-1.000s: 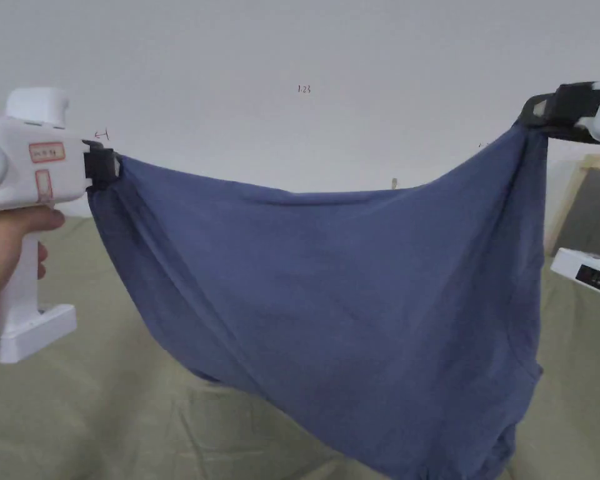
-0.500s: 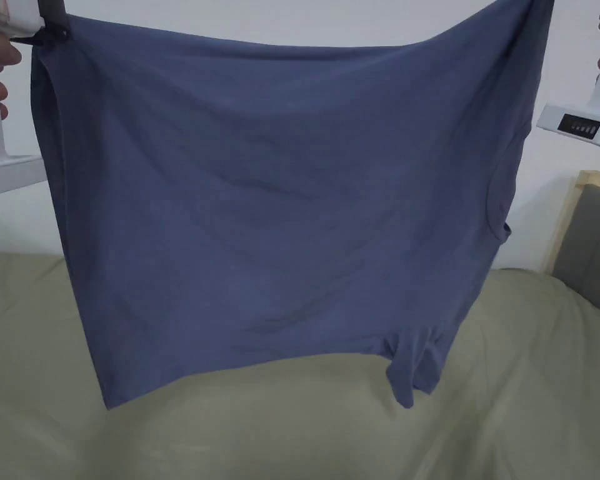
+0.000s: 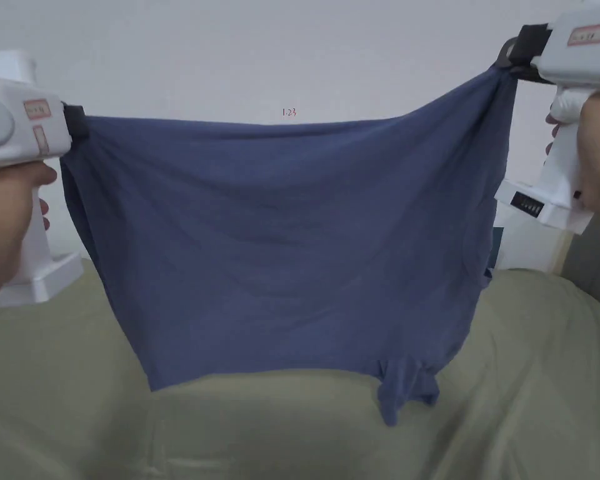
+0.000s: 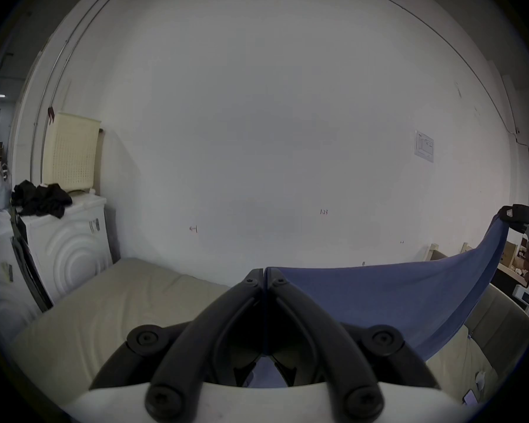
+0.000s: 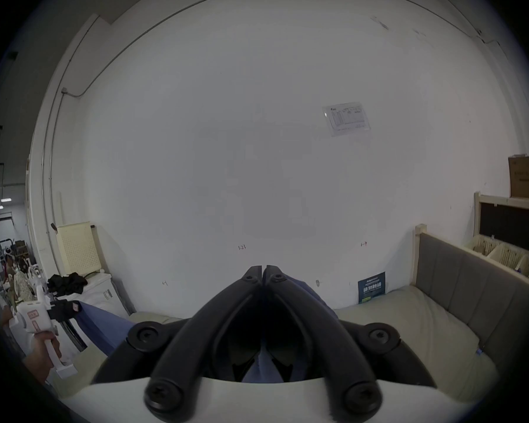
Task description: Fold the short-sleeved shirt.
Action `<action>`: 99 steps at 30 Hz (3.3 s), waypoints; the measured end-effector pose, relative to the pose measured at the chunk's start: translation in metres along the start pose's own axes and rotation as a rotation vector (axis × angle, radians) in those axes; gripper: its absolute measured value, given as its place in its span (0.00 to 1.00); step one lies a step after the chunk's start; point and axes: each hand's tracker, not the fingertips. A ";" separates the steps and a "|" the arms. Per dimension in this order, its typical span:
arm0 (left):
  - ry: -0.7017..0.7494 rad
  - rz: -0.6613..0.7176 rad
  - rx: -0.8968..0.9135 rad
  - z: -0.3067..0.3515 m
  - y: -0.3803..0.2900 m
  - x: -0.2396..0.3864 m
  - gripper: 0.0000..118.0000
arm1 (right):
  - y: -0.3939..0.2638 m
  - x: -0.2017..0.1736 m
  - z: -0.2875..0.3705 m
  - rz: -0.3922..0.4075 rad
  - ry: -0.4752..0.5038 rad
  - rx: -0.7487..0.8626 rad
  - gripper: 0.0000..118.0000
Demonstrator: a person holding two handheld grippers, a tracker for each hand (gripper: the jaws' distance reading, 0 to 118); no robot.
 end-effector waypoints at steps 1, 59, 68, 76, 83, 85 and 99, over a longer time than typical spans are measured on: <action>-0.004 -0.002 -0.008 0.004 -0.001 -0.001 0.00 | -0.003 0.001 0.002 -0.001 0.001 -0.006 0.02; -0.112 -0.178 -0.695 0.424 -0.392 -0.063 0.63 | -0.402 -0.038 0.514 0.078 0.009 -0.544 0.00; -0.075 -0.237 -0.889 0.334 -0.430 -0.058 0.84 | -0.409 -0.020 0.503 0.096 -0.061 -0.617 0.00; -0.075 -0.202 -0.890 0.332 -0.433 -0.051 0.00 | -0.433 0.026 0.456 0.138 -0.150 -0.793 0.79; -0.073 -0.153 -0.868 0.347 -0.414 -0.052 0.00 | -0.473 0.067 0.405 0.149 -0.186 -0.958 0.99; -0.075 -0.150 -0.866 0.345 -0.413 -0.054 0.00 | -0.485 0.074 0.402 0.108 -0.161 -0.999 0.44; -0.099 -0.181 -0.764 0.338 -0.353 -0.058 0.00 | -0.393 0.052 0.398 0.034 -0.039 -0.865 0.02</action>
